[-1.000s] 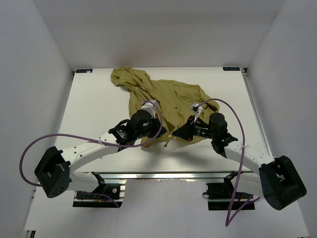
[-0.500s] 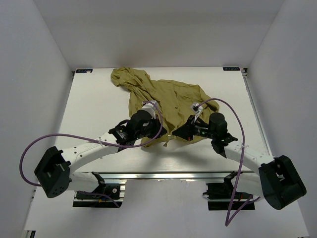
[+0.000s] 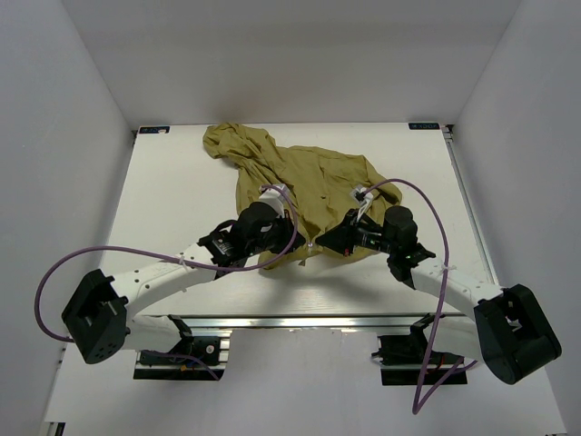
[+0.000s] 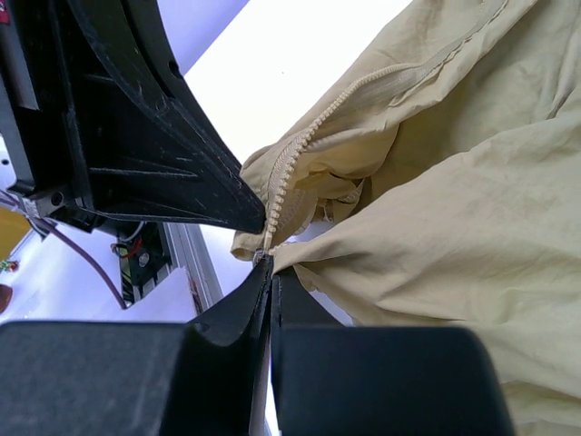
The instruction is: Zip up the jacket
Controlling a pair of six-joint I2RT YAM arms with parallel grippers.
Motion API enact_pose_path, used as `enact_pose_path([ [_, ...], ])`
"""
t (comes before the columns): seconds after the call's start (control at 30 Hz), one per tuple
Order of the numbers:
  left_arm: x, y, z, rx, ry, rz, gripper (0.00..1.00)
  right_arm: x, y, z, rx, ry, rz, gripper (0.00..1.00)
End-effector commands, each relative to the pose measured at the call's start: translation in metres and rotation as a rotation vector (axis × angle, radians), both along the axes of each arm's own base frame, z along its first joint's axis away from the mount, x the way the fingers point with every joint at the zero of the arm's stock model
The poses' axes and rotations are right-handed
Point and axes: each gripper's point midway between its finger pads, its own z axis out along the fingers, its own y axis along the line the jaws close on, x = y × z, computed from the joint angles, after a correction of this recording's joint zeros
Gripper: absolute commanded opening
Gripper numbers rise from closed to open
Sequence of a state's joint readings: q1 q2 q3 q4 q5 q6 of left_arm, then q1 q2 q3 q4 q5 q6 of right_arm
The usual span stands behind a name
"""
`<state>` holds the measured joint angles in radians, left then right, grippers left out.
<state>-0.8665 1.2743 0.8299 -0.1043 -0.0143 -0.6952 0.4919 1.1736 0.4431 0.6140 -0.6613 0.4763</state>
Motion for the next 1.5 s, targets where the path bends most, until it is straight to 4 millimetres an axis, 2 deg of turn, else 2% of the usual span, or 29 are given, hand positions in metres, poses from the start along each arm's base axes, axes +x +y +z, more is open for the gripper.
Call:
enact_pose_path([
  [0.0, -0.004, 0.0, 0.017, -0.035, -0.036, -0.02, 0.0, 0.009, 0.005, 0.024, 0.052, -0.076, -0.006, 0.0],
  [0.3, -0.013, -0.007, 0.02, -0.059, -0.045, -0.093, 0.0, 0.011, 0.006, 0.023, 0.068, -0.06, -0.019, 0.0],
  [0.5, -0.023, -0.009, 0.016, -0.05, -0.042, -0.162, 0.0, 0.012, 0.006, 0.026, 0.079, -0.068, -0.024, 0.0],
  [0.97, -0.045, -0.012, 0.017, -0.099, -0.062, -0.28, 0.0, 0.005, 0.009, 0.024, 0.085, -0.041, 0.023, 0.0],
  [1.13, -0.042, -0.008, 0.017, -0.09, -0.065, -0.257, 0.0, -0.015, 0.012, 0.014, 0.059, 0.025, 0.133, 0.0],
  [1.27, -0.041, -0.007, 0.014, -0.081, -0.056, -0.244, 0.0, -0.036, 0.01, 0.012, 0.05, 0.067, 0.234, 0.13],
  [1.47, -0.042, -0.009, 0.013, -0.082, -0.05, -0.253, 0.0, -0.045, 0.007, 0.011, 0.05, 0.088, 0.242, 0.2],
])
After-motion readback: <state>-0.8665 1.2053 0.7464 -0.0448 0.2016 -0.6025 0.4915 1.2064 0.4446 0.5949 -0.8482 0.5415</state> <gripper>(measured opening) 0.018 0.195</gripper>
